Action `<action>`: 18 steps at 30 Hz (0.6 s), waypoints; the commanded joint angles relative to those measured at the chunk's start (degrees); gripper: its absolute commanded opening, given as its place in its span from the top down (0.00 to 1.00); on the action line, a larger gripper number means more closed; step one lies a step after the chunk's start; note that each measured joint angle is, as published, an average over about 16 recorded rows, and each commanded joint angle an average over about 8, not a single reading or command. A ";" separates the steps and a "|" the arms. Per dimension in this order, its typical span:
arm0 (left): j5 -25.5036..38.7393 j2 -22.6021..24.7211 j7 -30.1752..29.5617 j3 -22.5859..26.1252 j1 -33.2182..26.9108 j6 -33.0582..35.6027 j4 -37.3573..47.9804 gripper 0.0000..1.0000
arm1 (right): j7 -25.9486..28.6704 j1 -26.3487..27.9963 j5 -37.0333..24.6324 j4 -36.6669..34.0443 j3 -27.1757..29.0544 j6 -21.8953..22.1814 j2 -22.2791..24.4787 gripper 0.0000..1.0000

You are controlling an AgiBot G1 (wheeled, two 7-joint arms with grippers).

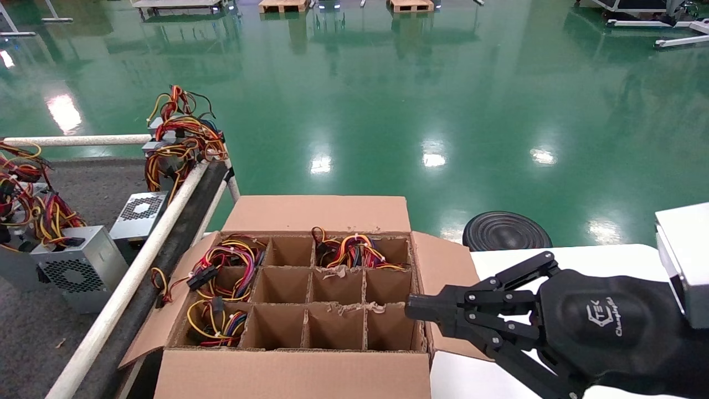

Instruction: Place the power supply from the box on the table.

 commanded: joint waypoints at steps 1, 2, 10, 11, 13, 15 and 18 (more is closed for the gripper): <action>0.00 0.00 0.00 0.00 0.00 0.00 -0.01 0.00 | 0.00 0.00 0.00 0.00 0.00 0.00 0.00 1.00; 0.00 0.00 0.00 -0.01 0.00 0.00 -0.01 0.00 | 0.00 0.00 0.00 0.00 0.00 0.00 0.00 1.00; 0.00 0.00 0.01 -0.01 0.00 0.00 -0.03 0.00 | 0.00 0.00 0.00 0.00 0.00 0.00 0.00 1.00; 0.00 0.00 0.01 -0.01 0.00 0.00 -0.03 0.00 | 0.00 0.00 0.00 0.00 0.00 0.00 0.00 1.00; 0.00 0.00 0.01 -0.01 -0.01 0.00 -0.03 0.00 | 0.00 0.00 0.00 0.00 0.00 0.00 0.00 1.00; -0.01 0.01 0.01 -0.02 -0.01 0.00 -0.04 0.00 | 0.00 0.00 0.00 0.01 0.00 -0.01 0.00 1.00; -0.13 0.04 0.01 -0.13 -0.06 0.02 -0.09 0.00 | 0.00 0.01 -0.01 0.01 0.00 -0.01 0.00 1.00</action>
